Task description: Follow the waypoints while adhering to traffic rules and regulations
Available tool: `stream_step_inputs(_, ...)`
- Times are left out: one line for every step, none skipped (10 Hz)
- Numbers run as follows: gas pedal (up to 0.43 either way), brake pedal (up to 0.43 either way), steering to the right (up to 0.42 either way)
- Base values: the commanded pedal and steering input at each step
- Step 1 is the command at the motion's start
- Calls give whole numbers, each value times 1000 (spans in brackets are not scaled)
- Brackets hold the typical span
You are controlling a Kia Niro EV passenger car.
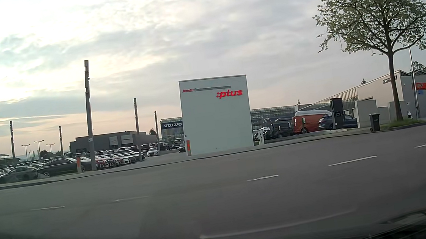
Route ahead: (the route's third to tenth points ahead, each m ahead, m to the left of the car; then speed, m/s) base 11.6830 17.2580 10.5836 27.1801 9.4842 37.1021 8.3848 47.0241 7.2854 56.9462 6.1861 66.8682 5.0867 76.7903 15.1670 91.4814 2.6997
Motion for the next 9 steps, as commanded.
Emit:
stream_step_inputs(0, 152, -60)
stream_step_inputs(0, 140, -60)
stream_step_inputs(0, 110, -60)
stream_step_inputs(0, 98, -60)
stream_step_inputs(0, 91, -60)
stream_step_inputs(0, 91, -60)
stream_step_inputs(0, 98, -60)
stream_step_inputs(0, 91, -60)
stream_step_inputs(0, 98, -60)
